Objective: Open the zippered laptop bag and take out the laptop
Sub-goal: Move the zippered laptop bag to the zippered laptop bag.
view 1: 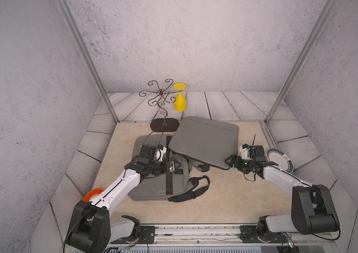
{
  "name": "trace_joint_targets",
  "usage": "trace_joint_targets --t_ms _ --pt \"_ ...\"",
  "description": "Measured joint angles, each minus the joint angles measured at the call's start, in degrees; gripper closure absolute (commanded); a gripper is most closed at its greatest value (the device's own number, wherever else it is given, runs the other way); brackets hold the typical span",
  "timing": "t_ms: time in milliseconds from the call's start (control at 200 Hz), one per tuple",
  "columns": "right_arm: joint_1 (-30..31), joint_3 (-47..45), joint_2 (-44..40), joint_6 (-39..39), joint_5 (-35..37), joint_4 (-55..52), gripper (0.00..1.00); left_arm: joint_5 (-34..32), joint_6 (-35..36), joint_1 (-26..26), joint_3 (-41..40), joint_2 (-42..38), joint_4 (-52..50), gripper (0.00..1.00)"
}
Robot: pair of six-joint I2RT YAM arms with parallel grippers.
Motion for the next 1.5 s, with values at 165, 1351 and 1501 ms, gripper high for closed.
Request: trace_joint_targets --t_ms 165,1351,1501 --pt "2.29 1.29 5.31 2.67 0.42 3.87 0.35 -0.83 0.04 -2.25 0.83 2.01 0.42 0.01" --pt "-7.8 17.46 12.41 6.75 9.07 2.64 1.0 -5.09 5.22 -3.89 8.7 4.59 -5.01 0.01" --pt "-10.47 15.52 12.41 8.81 11.34 7.43 1.0 -6.99 5.29 -5.57 10.58 6.88 -6.19 0.01"
